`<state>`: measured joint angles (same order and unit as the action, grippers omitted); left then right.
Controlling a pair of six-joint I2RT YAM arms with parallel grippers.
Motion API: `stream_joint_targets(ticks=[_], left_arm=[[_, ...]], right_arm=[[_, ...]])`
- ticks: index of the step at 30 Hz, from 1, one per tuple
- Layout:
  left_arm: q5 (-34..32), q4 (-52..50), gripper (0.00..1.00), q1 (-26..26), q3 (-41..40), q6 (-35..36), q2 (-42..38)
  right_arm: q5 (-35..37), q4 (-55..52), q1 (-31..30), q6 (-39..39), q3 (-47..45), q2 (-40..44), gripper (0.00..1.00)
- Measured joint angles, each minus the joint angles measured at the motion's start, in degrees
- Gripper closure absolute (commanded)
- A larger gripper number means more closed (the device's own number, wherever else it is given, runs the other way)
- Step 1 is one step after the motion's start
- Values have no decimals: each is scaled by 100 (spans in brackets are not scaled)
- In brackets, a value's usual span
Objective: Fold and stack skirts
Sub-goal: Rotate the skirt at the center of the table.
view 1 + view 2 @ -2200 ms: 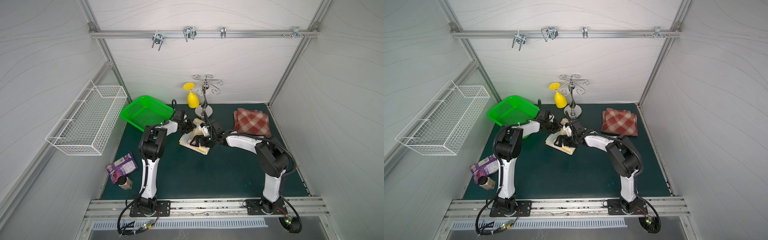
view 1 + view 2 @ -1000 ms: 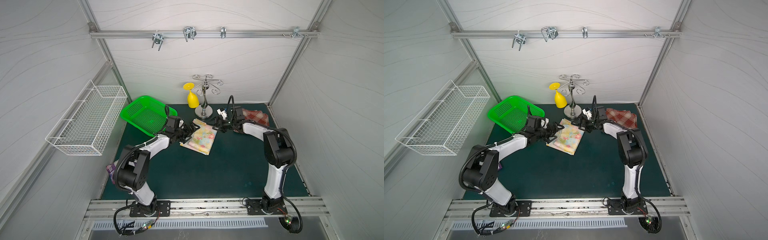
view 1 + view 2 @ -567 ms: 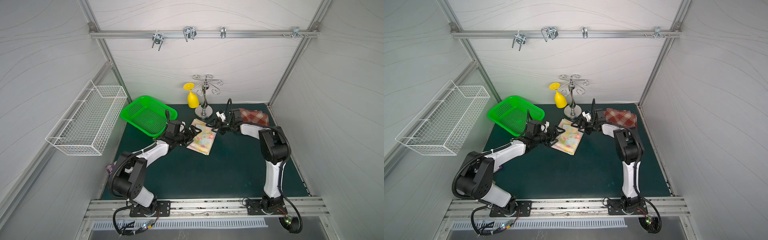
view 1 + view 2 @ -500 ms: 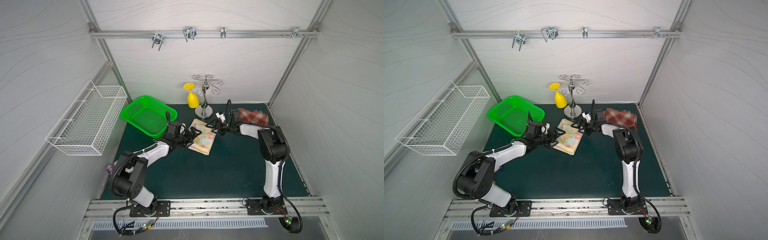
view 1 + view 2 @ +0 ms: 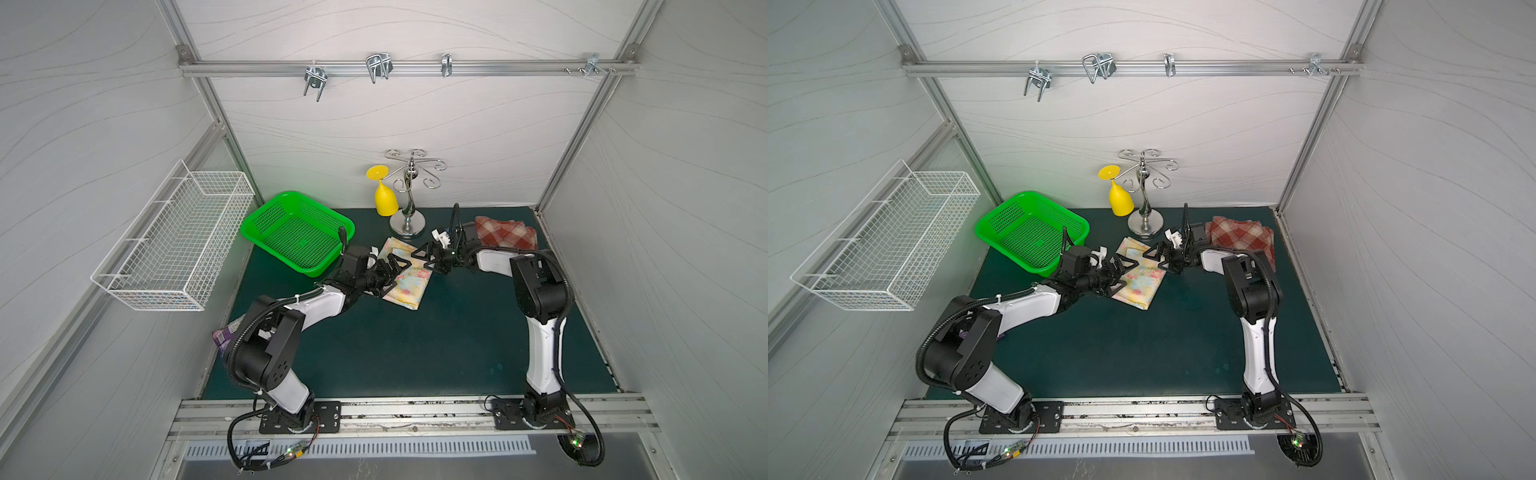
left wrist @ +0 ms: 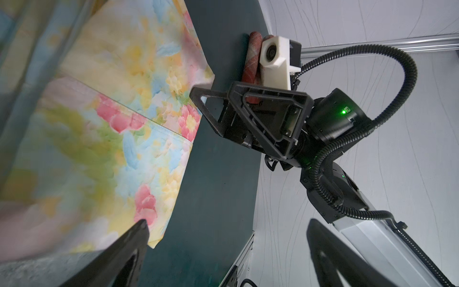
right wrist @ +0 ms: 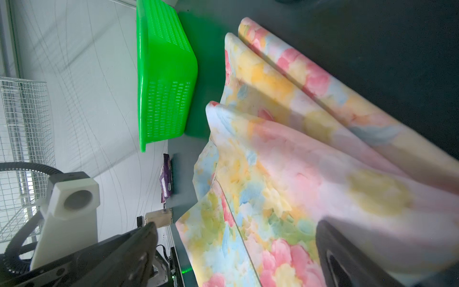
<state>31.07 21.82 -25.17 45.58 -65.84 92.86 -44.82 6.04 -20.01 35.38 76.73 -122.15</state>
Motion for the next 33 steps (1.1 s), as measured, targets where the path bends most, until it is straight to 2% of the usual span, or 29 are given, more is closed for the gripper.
stream_joint_targets(ticks=[7,14,23,33], left_arm=[[-44,518,0,-146,-223,-208,417],[-186,553,1,-133,-179,-118,807],[-210,1040,1,251,-190,-127,1180],[52,1517,1,684,-164,-146,1449]], right_arm=[[96,87,0,39,-48,-7,1],[131,214,0,61,-160,-7,1],[173,254,0,85,-175,-7,1],[334,310,-4,81,-382,129,1]])
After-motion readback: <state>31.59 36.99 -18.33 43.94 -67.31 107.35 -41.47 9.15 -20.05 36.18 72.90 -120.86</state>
